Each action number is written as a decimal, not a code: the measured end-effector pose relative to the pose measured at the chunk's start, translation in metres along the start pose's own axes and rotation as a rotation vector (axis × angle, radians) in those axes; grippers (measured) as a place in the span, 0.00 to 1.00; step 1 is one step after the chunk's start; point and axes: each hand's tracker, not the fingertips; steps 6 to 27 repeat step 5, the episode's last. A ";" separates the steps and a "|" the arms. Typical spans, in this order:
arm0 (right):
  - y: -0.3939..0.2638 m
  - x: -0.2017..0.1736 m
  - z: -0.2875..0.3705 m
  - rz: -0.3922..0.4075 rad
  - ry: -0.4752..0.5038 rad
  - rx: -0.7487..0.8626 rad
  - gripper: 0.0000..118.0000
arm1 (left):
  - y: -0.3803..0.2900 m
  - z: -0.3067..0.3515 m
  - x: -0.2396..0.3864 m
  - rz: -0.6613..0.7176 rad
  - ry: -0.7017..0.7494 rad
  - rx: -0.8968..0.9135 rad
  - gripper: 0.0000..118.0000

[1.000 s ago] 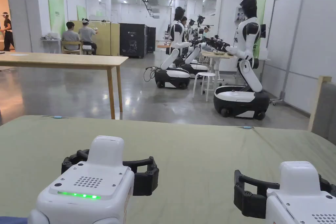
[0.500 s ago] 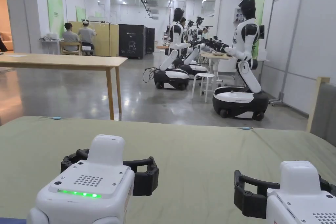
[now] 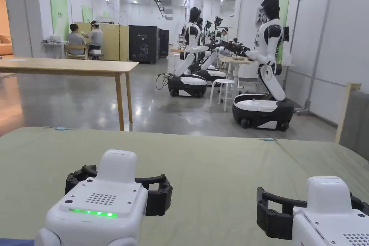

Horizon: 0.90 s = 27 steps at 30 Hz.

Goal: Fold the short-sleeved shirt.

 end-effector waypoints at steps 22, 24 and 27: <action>-0.001 0.000 0.000 0.004 0.003 -0.003 1.00 | 0.000 0.001 0.004 -0.016 0.028 0.011 1.00; -0.001 0.000 0.000 0.004 0.003 -0.003 1.00 | 0.000 0.001 0.004 -0.016 0.028 0.011 1.00; -0.001 0.000 0.000 0.004 0.003 -0.003 1.00 | 0.000 0.001 0.004 -0.016 0.028 0.011 1.00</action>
